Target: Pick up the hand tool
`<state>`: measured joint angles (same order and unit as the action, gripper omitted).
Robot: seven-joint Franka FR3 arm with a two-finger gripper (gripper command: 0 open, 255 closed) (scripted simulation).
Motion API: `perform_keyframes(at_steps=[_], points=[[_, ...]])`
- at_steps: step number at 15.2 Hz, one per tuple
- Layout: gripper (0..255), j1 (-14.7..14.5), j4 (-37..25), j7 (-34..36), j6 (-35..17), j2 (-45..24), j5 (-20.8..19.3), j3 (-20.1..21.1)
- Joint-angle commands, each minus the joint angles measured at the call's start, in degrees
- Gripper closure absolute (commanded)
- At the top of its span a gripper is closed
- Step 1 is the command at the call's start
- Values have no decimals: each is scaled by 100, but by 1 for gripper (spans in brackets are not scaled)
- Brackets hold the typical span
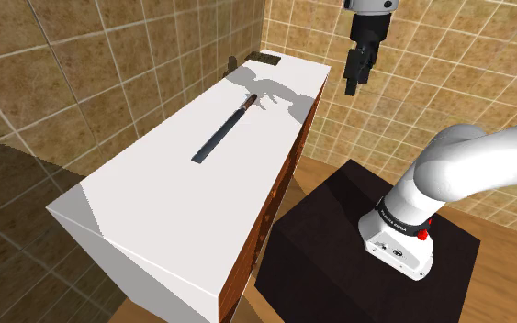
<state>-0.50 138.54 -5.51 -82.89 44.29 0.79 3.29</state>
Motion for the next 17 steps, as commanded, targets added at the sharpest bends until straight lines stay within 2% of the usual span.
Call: perform_keyframes(at_steps=[1,10,17], points=[[0,0,0,0,0,0,0,0],[0,264,231,2168,-1721,-1090,799,954],[0,571,-100,3808,-3059,-2401,930,1589]])
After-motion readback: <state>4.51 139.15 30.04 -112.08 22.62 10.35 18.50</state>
